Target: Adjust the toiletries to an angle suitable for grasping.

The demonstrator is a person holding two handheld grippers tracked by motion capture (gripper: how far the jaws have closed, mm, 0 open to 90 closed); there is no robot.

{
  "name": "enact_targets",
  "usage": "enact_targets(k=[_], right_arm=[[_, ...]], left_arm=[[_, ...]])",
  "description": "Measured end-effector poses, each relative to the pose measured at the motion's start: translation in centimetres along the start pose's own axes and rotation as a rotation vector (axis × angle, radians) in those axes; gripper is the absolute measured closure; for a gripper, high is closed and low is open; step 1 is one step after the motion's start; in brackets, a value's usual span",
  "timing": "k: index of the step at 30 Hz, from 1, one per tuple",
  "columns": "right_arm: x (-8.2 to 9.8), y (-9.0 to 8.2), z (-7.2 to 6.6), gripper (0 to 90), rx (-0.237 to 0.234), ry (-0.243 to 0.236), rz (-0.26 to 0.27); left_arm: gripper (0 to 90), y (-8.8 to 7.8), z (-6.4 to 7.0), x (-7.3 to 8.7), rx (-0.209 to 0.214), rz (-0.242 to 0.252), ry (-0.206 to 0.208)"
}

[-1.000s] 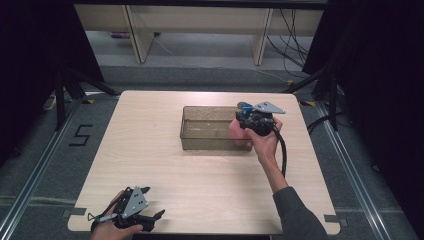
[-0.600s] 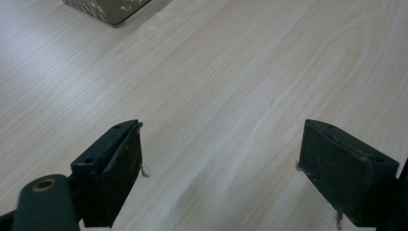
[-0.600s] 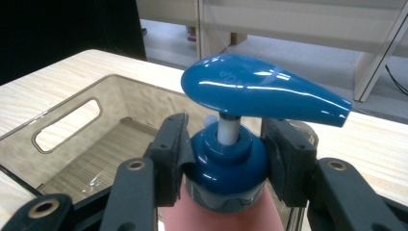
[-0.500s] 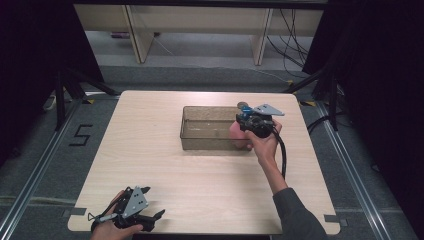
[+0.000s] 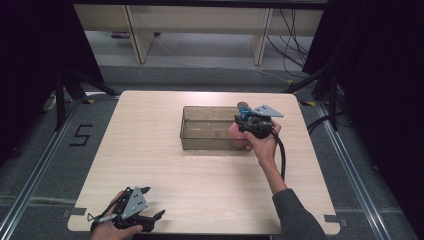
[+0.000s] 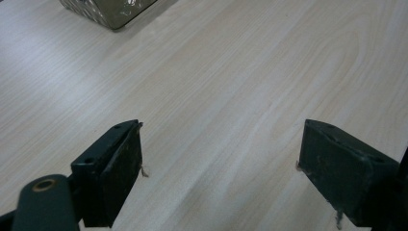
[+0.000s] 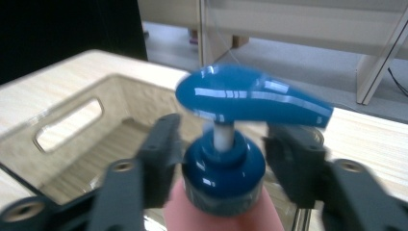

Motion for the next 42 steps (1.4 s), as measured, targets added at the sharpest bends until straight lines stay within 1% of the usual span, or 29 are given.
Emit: enact_targets(k=[1, 2, 4, 7, 10, 11, 12, 13, 14, 15, 16, 17, 19, 21, 22, 23, 24, 26, 27, 28, 30, 31, 32, 33, 36, 37, 39, 40, 42], right_arm=[[-0.2, -0.1, 0.0, 38.1, -0.001, 0.009, 0.016], [-0.1, -0.4, 0.2, 32.1, 0.007, 0.048, -0.001], [-0.1, -0.5, 0.3, 30.9, 0.003, 0.053, -0.005], [0.0, -1.0, 0.4, 29.2, -0.02, 0.058, 0.008], [-0.1, -1.2, 0.4, 28.9, -0.021, 0.065, 0.017], [-0.2, -1.3, 0.6, 28.9, -0.014, 0.048, 0.024], [-0.3, -1.5, 0.3, 28.1, -0.026, 0.075, 0.018], [-0.3, -1.5, 0.3, 28.1, -0.026, 0.075, 0.018], [-0.4, -1.5, 0.5, 27.9, -0.023, 0.059, 0.032], [-0.4, -1.6, 0.3, 27.8, -0.03, 0.082, 0.029], [-0.5, -1.7, 0.3, 27.6, -0.024, 0.067, 0.033], [-0.5, -1.7, 0.3, 27.6, -0.024, 0.067, 0.033], [-0.6, -2.0, 0.1, 27.0, -0.039, 0.088, 0.041], [-0.6, -2.1, 0.2, 26.6, -0.032, 0.08, 0.042], [-0.7, -2.2, -0.1, 26.1, -0.048, 0.097, 0.037], [-0.7, -2.2, 0.0, 25.9, -0.039, 0.085, 0.041], [-0.6, -2.6, 0.0, 25.3, -0.027, 0.099, 0.036], [-0.7, -2.6, 0.1, 25.0, -0.032, 0.089, 0.044], [-0.7, -2.8, 0.1, 25.0, -0.035, 0.092, 0.041], [-0.6, -2.9, 0.1, 24.8, -0.031, 0.103, 0.039], [-0.5, -3.0, 0.1, 24.6, -0.042, 0.101, 0.039], [-0.4, -3.1, 0.1, 24.3, -0.037, 0.112, 0.031], [-0.4, -3.2, 0.3, 24.2, -0.028, 0.098, 0.031], [-0.5, -3.3, 0.1, 24.2, -0.043, 0.115, 0.046], [-0.5, -3.6, 0.2, 24.2, -0.047, 0.089, 0.04], [-0.4, -3.8, -0.1, 24.2, -0.051, 0.106, 0.048], [-0.2, -4.0, -0.1, 24.2, -0.048, 0.113, 0.035], [-0.1, -4.1, 0.0, 24.2, -0.045, 0.106, 0.035], [-0.1, -4.5, -0.3, 24.0, -0.056, 0.125, 0.049]], left_arm=[[14.8, 0.0, 0.0, 0.0, 0.0, 0.0, 0.001], [14.8, 0.0, 0.1, 0.0, 0.002, 0.0, 0.0], [14.8, 0.0, 0.1, 0.0, 0.002, -0.002, -0.002], [14.8, 0.0, 0.0, 0.0, 0.0, 0.0, 0.002], [14.8, 0.0, 0.0, 0.0, 0.003, 0.001, -0.002], [14.9, -0.1, 0.0, 0.0, 0.005, -0.005, 0.004], [14.8, -0.1, 0.0, 0.0, 0.004, -0.005, 0.004], [14.8, -0.1, 0.1, 0.0, 0.007, -0.005, 0.001], [14.8, -0.1, 0.1, 0.0, 0.01, -0.003, -0.001], [14.8, -0.1, 0.1, 0.0, 0.011, -0.003, -0.003], [14.8, -0.1, 0.0, 0.0, 0.009, -0.001, 0.002], [14.8, -0.1, 0.0, 0.0, 0.009, -0.001, 0.002], [14.8, -0.1, 0.1, 0.0, 0.011, -0.001, -0.002], [14.9, -0.1, 0.1, 0.0, 0.012, -0.001, -0.004], [14.8, -0.1, -0.1, 0.1, 0.007, -0.007, 0.007], [14.8, -0.1, 0.0, 0.0, 0.007, -0.002, 0.001], [14.8, -0.1, 0.1, 0.0, 0.009, -0.002, -0.005], [14.9, -0.1, 0.1, 0.0, 0.008, -0.004, -0.006], [14.8, -0.1, 0.0, 0.1, 0.009, -0.009, 0.005], [14.8, -0.1, 0.0, 0.1, 0.007, -0.006, 0.002], [14.9, -0.1, 0.1, 0.1, 0.007, -0.007, -0.004], [14.8, -0.1, 0.1, 0.0, 0.009, -0.005, -0.006], [14.8, -0.1, 0.0, 0.0, 0.008, -0.006, -0.003], [14.8, -0.1, 0.0, 0.0, 0.011, -0.003, -0.002], [14.8, -0.1, 0.0, 0.1, 0.006, -0.005, -0.004], [14.8, -0.1, -0.1, 0.1, 0.003, -0.008, 0.0], [14.9, -0.1, 0.0, 0.1, 0.007, -0.006, -0.001], [14.8, -0.1, 0.1, 0.1, 0.009, -0.006, -0.006], [14.8, 0.0, 0.0, 0.1, 0.009, -0.01, -0.001]])
Point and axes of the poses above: each handheld gripper's, and its own axes: y roughly forward along the jaws, x roughly out of its underside, z roughly to its right, the point moved 10 cm from there along y, roughly forward along the jaws, and after that the axes turned 5 degrees about y, right-handed, at the moved point
